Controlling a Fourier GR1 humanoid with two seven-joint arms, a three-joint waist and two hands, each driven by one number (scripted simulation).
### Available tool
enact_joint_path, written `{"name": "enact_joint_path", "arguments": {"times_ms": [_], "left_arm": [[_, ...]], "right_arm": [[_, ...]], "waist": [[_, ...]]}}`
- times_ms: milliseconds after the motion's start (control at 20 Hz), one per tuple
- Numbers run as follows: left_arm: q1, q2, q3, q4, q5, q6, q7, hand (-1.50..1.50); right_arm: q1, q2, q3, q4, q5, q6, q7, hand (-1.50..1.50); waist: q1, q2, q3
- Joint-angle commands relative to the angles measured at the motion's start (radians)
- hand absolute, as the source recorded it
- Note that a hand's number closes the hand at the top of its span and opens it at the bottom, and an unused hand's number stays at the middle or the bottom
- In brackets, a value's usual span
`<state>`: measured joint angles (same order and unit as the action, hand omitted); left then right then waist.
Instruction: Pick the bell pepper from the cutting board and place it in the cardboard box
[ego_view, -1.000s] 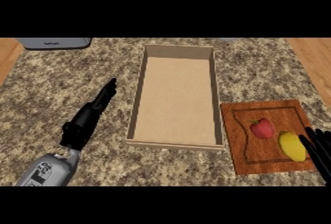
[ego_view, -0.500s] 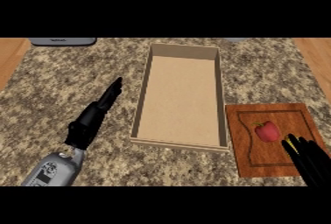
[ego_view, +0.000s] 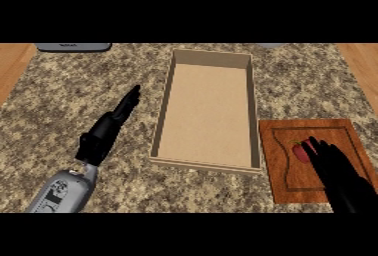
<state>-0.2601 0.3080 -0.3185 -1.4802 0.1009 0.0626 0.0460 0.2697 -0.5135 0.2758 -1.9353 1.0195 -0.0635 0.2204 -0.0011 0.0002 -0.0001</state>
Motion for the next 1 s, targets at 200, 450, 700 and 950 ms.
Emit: {"name": "enact_joint_path", "arguments": {"times_ms": [200, 450, 700, 950], "left_arm": [[0.020, -0.032, 0.066, -0.050, -0.041, -0.058, 0.057, 0.00], [0.049, -0.029, 0.102, -0.102, -0.037, -0.108, 0.074, 0.00], [0.090, -0.103, 0.074, -0.031, -0.129, -0.093, -0.024, 0.00], [0.044, -0.132, 0.125, 0.001, -0.154, -0.122, -0.018, 0.00]], "right_arm": [[-0.087, 0.096, -0.033, 0.145, 0.062, 0.046, -0.005, -1.50], [-0.085, 0.126, -0.042, 0.196, 0.091, -0.023, -0.086, -1.50], [-0.193, 0.161, -0.111, 0.345, 0.085, -0.029, -0.134, -1.50], [-0.135, 0.153, -0.122, 0.330, 0.125, -0.009, -0.185, -1.50]], "waist": [[0.000, -0.001, 0.000], [0.000, -0.001, 0.000], [0.002, 0.000, 0.000], [-0.002, 0.000, 0.000]]}}
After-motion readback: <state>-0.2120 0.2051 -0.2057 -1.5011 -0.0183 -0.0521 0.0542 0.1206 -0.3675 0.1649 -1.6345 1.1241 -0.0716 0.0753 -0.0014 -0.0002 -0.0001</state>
